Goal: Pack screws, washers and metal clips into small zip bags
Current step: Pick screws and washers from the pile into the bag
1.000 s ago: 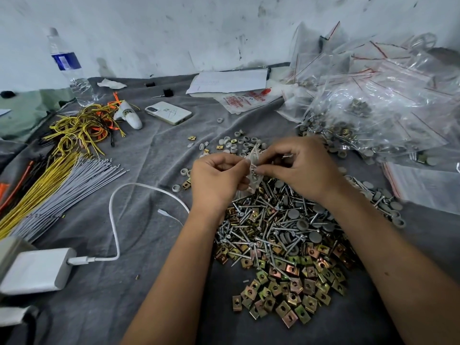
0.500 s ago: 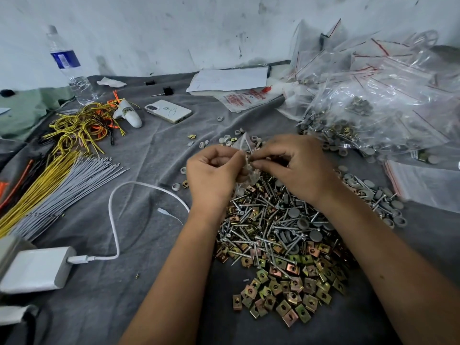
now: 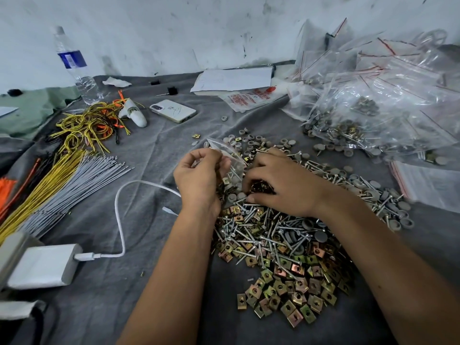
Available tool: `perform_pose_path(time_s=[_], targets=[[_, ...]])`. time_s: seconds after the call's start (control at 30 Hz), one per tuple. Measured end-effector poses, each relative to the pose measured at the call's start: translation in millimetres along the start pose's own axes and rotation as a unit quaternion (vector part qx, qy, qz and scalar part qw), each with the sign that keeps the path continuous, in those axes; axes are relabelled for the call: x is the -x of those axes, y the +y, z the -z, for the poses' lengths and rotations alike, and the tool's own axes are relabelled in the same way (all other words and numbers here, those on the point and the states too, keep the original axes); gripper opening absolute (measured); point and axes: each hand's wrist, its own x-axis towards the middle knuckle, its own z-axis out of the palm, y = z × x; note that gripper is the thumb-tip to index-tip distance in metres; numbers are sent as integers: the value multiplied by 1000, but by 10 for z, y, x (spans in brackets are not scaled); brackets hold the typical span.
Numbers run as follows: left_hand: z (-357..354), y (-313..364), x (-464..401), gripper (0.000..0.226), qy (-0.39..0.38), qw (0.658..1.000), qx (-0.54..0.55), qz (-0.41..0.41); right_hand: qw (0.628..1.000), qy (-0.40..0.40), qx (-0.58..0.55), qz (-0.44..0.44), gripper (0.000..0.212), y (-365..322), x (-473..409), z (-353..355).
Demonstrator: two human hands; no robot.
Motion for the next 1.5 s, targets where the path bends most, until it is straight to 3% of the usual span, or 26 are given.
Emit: perform_pose_path(time_s=[0.13, 0.4, 0.53, 0.6, 0.67, 0.77, 1.0, 1.07, 1.2, 1.37, 1.5], targets=[[-8, -4, 4, 11, 1, 1000, -5, -21, 1000, -6, 26, -1, 13, -43, -12, -10], [55, 18, -55, 7, 101, 994, 27, -41, 998, -3, -63, 6, 8, -26, 32, 27], [58, 4, -54, 6, 105, 994, 10, -36, 965, 168, -197, -38, 4, 32, 63, 95], [57, -7, -51, 7, 108, 993, 1, -42, 939, 272, -193, -84, 8, 102, 59, 91], [60, -10, -49, 8, 113, 992, -9, -60, 928, 315, -150, -133, 9, 176, 39, 72], [53, -4, -51, 10, 121, 988, -30, -95, 931, 312, -98, -162, 11, 245, -4, 48], [50, -18, -65, 12, 134, 986, -30, -95, 955, 266, -52, -119, 11, 219, -92, 27], [63, -25, -90, 14, 166, 981, -22, -97, 951, 283, -58, -109, 11, 207, -87, 31], [122, -34, -135, 19, 249, 948, -140, -141, 942, 305, -72, -118, 11, 208, -121, 59], [175, -70, -118, 32, 177, 937, -272, -126, 951, 266, -118, -104, 12, 190, -135, 42], [178, -77, -121, 39, 150, 939, -287, -115, 958, 204, -179, -90, 10, 185, -135, 18]])
